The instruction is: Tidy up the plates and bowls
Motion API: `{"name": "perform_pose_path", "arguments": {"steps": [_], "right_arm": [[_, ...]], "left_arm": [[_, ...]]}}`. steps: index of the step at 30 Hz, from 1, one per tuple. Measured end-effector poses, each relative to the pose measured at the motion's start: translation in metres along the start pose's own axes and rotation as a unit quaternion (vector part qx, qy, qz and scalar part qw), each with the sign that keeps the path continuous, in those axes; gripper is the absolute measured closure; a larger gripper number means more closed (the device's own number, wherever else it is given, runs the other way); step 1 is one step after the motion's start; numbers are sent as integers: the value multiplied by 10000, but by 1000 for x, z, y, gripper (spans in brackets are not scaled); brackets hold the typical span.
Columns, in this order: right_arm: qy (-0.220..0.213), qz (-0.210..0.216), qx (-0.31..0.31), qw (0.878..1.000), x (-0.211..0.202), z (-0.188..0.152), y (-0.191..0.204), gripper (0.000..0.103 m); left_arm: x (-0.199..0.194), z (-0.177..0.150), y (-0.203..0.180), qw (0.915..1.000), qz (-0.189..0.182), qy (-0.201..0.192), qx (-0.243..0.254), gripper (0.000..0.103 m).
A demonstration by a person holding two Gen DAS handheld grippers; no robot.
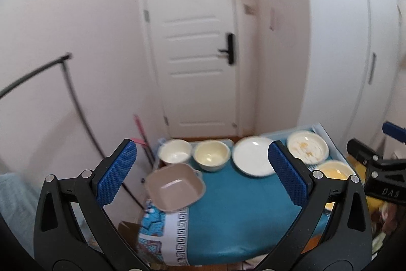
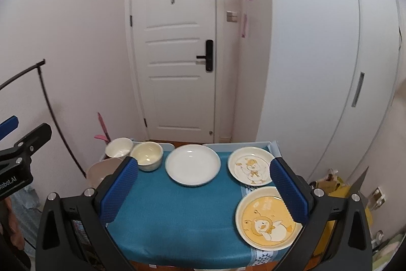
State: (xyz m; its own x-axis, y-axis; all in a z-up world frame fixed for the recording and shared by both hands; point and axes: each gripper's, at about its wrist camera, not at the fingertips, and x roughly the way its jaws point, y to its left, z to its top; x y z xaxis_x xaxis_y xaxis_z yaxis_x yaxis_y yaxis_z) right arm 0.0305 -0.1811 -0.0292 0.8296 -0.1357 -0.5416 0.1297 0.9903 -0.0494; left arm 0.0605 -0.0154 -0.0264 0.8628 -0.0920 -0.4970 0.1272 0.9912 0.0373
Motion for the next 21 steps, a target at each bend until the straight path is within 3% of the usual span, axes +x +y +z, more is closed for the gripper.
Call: {"name": "perform_pose_path", "arguments": {"steps": [4, 6, 8, 11, 13, 15, 21], "right_arm": [[228, -203, 195, 9993, 20, -13, -27, 0], [360, -278, 301, 9985, 29, -23, -39, 0], [557, -416, 427, 9967, 41, -37, -54, 0], [904, -463, 702, 9923, 58, -63, -81, 0], [1161, -515, 968, 9872, 69, -83, -102, 0], [1300, -536, 1168, 9832, 74, -95, -117, 1], [1830, -457, 1867, 9641, 104, -142, -182, 20]], "left_arm": [[43, -8, -18, 9978, -536, 365, 170, 0], [66, -15, -36, 9944, -958, 406, 187, 0], [91, -27, -54, 9887, -1240, 730, 412, 0], [126, -45, -77, 9754, -1617, 1298, 753, 0], [147, -58, -104, 9609, -2077, 1636, 821, 0], [167, -70, -127, 9494, -2282, 1949, 927, 1], [218, -105, -194, 9276, -2476, 2538, 1175, 5]]}}
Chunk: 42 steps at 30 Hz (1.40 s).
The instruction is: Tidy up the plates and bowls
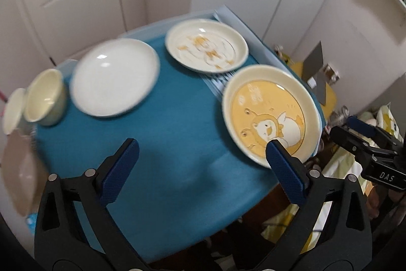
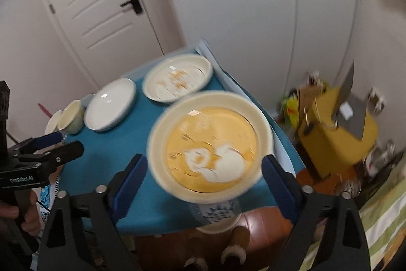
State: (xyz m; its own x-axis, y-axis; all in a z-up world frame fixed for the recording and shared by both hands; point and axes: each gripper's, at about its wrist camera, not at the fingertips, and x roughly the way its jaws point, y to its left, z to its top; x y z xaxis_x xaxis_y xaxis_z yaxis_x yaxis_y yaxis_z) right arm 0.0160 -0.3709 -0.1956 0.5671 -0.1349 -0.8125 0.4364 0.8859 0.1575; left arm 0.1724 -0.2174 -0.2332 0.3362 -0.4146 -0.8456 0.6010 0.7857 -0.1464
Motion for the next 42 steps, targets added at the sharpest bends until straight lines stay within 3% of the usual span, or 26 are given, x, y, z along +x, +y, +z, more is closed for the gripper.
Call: {"name": "perform_pose_path", "arguments": {"steps": [3, 9, 13, 17, 22, 24, 29, 33, 42], "right_arm": [[263, 172, 186, 9993, 23, 0, -29, 35], [769, 506, 265, 9954, 71, 13, -77, 51], [1025, 810, 171, 9913, 96, 23, -95, 67], [1201, 943, 39, 9883, 116, 32, -103, 68], [1311, 1128, -251, 9846, 129, 42, -101, 85], [1341, 1166, -278, 9837, 133, 44, -102, 88], [1386, 1227, -287, 9823, 136, 47, -107, 90], [1435, 1205, -436, 9813, 137, 48, -104, 90], [1527, 1191, -578, 9794, 136, 54, -99, 90]], "left_arm": [[37, 2, -13, 9994, -48, 334, -59, 11], [96, 3, -23, 9948, -22, 963, -342, 31], [110, 6, -24, 9928, -8, 1077, -526, 37], [120, 10, -28, 9917, 2, 1117, -635, 39], [127, 13, -31, 9905, 108, 1155, -741, 63], [126, 16, -31, 9902, 82, 1164, -767, 73], [122, 19, -31, 9892, 234, 1182, -832, 78], [116, 21, -38, 9892, 535, 1169, -700, 78], [101, 20, -32, 9880, 613, 1144, -840, 78]]}}
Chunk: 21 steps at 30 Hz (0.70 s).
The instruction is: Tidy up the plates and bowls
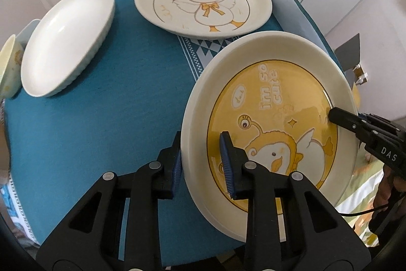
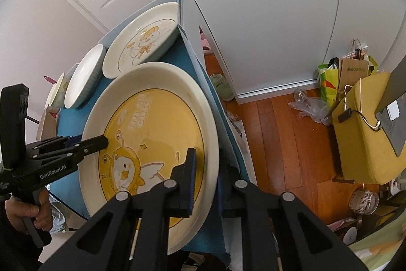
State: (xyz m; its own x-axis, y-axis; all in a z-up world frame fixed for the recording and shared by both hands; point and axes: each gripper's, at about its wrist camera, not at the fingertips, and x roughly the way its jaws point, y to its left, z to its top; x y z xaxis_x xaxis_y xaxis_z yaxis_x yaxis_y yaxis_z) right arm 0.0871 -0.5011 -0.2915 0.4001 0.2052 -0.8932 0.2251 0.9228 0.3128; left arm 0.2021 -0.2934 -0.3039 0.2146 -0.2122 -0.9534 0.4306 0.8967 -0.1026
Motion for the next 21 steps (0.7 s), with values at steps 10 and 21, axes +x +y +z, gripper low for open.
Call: {"name": "perform_pose_path", "arguments": {"steps": [10, 21], "right_arm": [[97, -22, -374, 9993, -9, 16, 30, 89], [109, 196, -955, 9952, -20, 26, 74, 89]], "left_arm": [[-33, -16, 19, 9992, 114, -202, -337, 78], [-100, -69, 123, 9948, 379, -517, -787, 78]]}}
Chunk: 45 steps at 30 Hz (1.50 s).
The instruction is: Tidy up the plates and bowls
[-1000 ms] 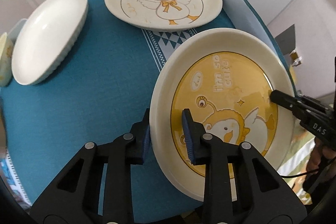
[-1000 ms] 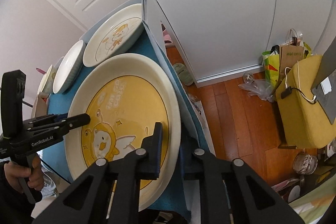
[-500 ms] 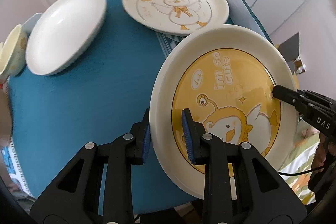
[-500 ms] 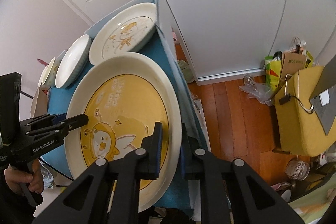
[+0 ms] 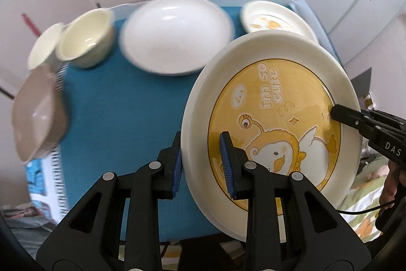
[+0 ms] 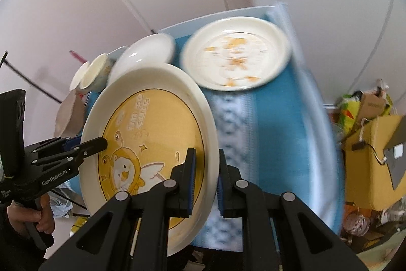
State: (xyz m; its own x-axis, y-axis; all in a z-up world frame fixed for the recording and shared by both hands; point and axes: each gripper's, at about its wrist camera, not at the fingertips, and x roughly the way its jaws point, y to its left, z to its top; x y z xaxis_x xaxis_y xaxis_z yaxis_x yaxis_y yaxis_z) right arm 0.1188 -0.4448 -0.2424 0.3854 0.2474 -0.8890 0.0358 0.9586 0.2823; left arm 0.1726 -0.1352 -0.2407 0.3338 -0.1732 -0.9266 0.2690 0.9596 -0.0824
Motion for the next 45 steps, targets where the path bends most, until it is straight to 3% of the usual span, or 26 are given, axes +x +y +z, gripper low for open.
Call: {"name": "perform_pose_path", "arguments": {"steps": [3, 10, 16, 20, 27, 45], "right_arm": [[51, 113, -142, 9998, 6, -7, -9, 89], [313, 305, -376, 9983, 57, -11, 64, 89], [527, 251, -456, 9973, 93, -18, 98, 90], [592, 163, -530, 9967, 110, -23, 112, 90], [653, 186, -593, 9959, 124, -23, 116, 90], [575, 37, -718, 9958, 122, -30, 118, 87]], "left_arm": [[-8, -10, 39, 9998, 95, -2, -152, 78], [8, -27, 108, 9986, 202, 180, -456, 78], [36, -37, 148, 9977, 222, 344, -541, 78], [47, -46, 155, 9976, 220, 417, -507, 79], [45, -44, 161, 9989, 222, 218, -347, 79], [44, -63, 153, 9983, 460, 128, -341, 74]]}}
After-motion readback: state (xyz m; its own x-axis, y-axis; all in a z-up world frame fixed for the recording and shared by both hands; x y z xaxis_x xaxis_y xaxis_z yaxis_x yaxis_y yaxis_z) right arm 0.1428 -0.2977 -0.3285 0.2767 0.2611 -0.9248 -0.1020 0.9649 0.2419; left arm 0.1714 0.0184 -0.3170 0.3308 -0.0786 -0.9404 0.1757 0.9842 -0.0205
